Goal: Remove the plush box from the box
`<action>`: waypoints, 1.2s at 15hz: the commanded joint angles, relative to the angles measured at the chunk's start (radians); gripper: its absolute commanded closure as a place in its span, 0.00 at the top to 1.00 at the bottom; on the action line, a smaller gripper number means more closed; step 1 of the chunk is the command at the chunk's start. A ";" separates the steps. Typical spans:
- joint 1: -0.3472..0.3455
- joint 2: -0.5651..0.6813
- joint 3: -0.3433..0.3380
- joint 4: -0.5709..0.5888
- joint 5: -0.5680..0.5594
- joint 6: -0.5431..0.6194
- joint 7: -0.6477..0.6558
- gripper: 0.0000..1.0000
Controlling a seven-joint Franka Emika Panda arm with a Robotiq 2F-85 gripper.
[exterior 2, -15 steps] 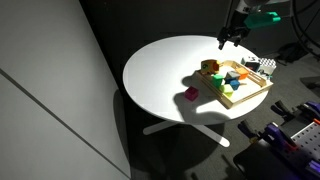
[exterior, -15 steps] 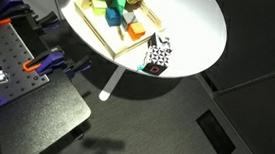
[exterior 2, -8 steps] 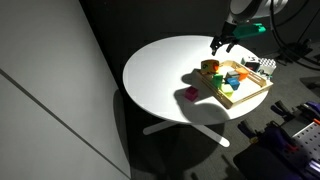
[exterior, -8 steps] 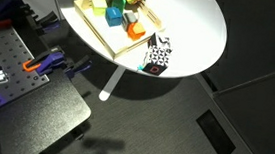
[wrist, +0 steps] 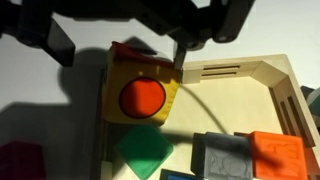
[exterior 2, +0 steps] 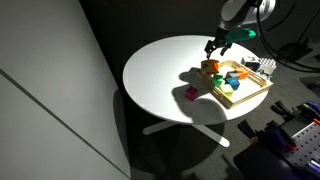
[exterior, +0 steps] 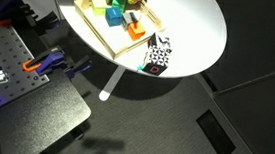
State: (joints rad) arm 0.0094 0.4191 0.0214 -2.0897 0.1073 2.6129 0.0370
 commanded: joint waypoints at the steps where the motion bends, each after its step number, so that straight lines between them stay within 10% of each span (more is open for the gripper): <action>1: 0.020 0.053 -0.007 0.058 -0.021 -0.005 0.031 1.00; 6: 0.043 0.105 -0.022 0.097 -0.036 -0.006 0.051 1.00; 13: 0.059 0.113 -0.051 0.119 -0.061 -0.045 0.098 0.32; 18: 0.051 0.100 -0.046 0.137 -0.048 -0.108 0.113 0.03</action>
State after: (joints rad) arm 0.0575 0.5271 -0.0200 -1.9802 0.0689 2.5615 0.1165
